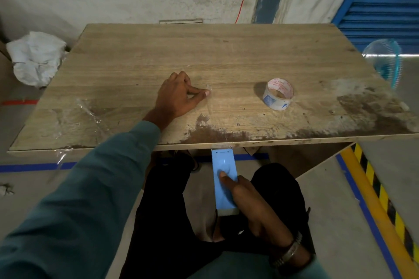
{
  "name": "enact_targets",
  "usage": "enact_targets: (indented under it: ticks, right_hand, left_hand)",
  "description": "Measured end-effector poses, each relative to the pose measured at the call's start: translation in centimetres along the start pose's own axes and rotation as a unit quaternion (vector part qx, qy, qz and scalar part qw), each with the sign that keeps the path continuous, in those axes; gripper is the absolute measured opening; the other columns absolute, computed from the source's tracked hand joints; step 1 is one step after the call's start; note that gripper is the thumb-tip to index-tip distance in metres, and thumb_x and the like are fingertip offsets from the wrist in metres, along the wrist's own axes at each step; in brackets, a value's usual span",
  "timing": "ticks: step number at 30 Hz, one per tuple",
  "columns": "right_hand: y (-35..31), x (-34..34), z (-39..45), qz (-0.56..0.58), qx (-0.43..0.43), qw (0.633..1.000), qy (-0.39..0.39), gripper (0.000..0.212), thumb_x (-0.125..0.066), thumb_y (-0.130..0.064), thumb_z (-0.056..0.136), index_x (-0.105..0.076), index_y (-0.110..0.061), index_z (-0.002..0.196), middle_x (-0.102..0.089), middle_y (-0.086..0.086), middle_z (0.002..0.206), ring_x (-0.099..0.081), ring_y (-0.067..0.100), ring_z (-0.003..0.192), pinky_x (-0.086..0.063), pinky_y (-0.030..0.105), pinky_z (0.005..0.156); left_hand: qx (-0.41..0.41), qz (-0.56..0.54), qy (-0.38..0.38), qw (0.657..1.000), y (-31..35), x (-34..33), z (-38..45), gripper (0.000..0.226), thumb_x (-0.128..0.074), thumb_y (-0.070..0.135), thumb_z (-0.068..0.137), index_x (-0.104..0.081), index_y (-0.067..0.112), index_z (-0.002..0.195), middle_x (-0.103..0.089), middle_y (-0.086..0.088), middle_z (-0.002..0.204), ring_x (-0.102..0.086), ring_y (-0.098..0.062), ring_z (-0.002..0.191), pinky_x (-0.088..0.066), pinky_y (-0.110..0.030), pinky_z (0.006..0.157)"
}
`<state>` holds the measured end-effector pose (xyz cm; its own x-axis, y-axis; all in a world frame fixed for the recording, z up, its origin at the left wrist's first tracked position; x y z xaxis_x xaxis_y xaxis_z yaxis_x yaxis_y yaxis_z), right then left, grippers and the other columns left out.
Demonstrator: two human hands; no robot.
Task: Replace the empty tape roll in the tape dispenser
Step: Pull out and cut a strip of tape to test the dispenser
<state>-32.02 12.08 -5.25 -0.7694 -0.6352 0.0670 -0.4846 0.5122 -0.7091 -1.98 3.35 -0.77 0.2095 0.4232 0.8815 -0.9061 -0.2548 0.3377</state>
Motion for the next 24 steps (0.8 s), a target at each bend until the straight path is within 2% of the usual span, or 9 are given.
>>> enact_targets:
  ticks: [5,7,10,13,14,18,19,22,24]
  right_hand:
    - [2.3,0.1,2.8,0.099,-0.079,0.992,0.022,0.033,-0.057,-0.037,0.104,-0.073,-0.008,0.106,-0.074,0.015,0.094,-0.069,0.032,0.087,-0.055,0.036,0.08]
    - [4.4,0.4,3.8,0.086,-0.069,0.993,0.039,0.034,-0.055,-0.031,0.105,-0.073,-0.002,0.108,-0.071,0.019,0.097,-0.065,0.032,0.09,-0.051,0.037,0.083]
    - [5.4,0.6,7.0,0.062,-0.089,0.992,0.069,0.045,-0.071,-0.052,0.088,-0.075,-0.007,0.095,-0.075,0.018,0.102,-0.071,0.034,0.095,-0.055,0.046,0.095]
    - [5.1,0.5,8.8,0.061,-0.107,0.992,0.02,0.103,-0.079,-0.078,0.04,-0.073,-0.006,0.113,-0.076,0.019,0.114,-0.071,0.039,0.11,-0.053,0.054,0.107]
    - [4.1,0.3,8.0,0.061,-0.108,0.992,0.006,0.106,-0.081,-0.079,0.039,-0.073,-0.006,0.115,-0.076,0.019,0.115,-0.071,0.04,0.112,-0.052,0.055,0.107]
    - [1.9,0.1,3.9,0.032,-0.097,0.995,-0.006,0.054,-0.077,-0.059,0.081,-0.077,-0.009,0.101,-0.082,0.01,0.086,-0.075,0.032,0.091,-0.056,0.044,0.102]
    - [2.0,0.2,3.5,0.017,-0.097,0.995,-0.015,0.06,-0.078,-0.064,0.077,-0.078,-0.009,0.1,-0.083,0.009,0.084,-0.076,0.031,0.09,-0.056,0.046,0.103]
    - [2.0,0.7,3.3,-0.046,-0.065,0.996,-0.031,0.106,-0.071,-0.095,0.041,-0.077,-0.014,0.109,-0.082,0.008,0.099,-0.077,0.029,0.099,-0.056,0.05,0.103]
    - [1.0,1.1,2.1,-0.101,-0.04,0.993,-0.035,0.088,-0.066,-0.091,0.06,-0.077,-0.018,0.107,-0.082,0.004,0.098,-0.078,0.025,0.096,-0.058,0.046,0.1]
  left_hand:
    - [-0.003,0.005,-0.011,1.0,-0.1,0.0,-0.2,0.045,-0.058,0.078,0.086,-0.076,0.047,0.114,-0.056,0.002,0.104,-0.052,-0.02,0.1,-0.047,-0.036,0.082]
    - [-0.004,-0.002,-0.012,1.0,0.0,-0.1,-0.1,0.045,-0.058,0.077,0.086,-0.075,0.048,0.115,-0.056,0.002,0.104,-0.051,-0.02,0.1,-0.047,-0.036,0.082]
    - [-0.008,-0.037,-0.019,0.999,-0.8,-0.7,0.4,0.042,-0.061,0.072,0.088,-0.075,0.045,0.117,-0.057,0.001,0.103,-0.05,-0.019,0.098,-0.046,-0.035,0.079]
    - [-0.004,-0.083,-0.044,0.996,-1.6,-1.0,0.7,0.043,-0.059,0.067,0.091,-0.075,0.041,0.121,-0.062,0.002,0.099,-0.055,-0.019,0.096,-0.052,-0.042,0.082]
    - [-0.008,-0.085,-0.05,0.995,-1.7,-1.0,0.8,0.045,-0.054,0.069,0.092,-0.074,0.043,0.122,-0.063,0.002,0.098,-0.057,-0.019,0.095,-0.052,-0.043,0.084]
    - [-0.016,-0.087,-0.067,0.994,-2.0,-1.2,0.8,0.047,-0.049,0.07,0.091,-0.073,0.046,0.123,-0.066,0.004,0.095,-0.059,-0.018,0.092,-0.049,-0.035,0.08]
    - [-0.007,-0.1,-0.063,0.993,-2.0,-1.1,0.8,0.042,-0.056,0.066,0.09,-0.074,0.045,0.121,-0.066,0.007,0.093,-0.061,-0.016,0.088,-0.049,-0.032,0.076]
    - [0.028,-0.155,-0.05,0.986,-2.0,-1.0,0.5,0.025,-0.077,0.047,0.087,-0.081,0.036,0.109,-0.064,0.017,0.08,-0.059,-0.005,0.073,-0.044,-0.023,0.066]
    - [0.03,-0.172,-0.037,0.984,-1.9,-0.9,0.1,0.021,-0.082,0.041,0.084,-0.084,0.031,0.102,-0.065,0.018,0.076,-0.057,0.0,0.067,-0.042,-0.021,0.065]
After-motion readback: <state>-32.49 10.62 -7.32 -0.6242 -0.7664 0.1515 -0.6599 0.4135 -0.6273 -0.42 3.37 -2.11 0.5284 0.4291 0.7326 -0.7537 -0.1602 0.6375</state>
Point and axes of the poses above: each hand's wrist, its own z-axis towards the middle knuckle, its own x-axis out of the back of the hand, y = z × x, the point moved 4 cm from there along z, towards the middle knuckle
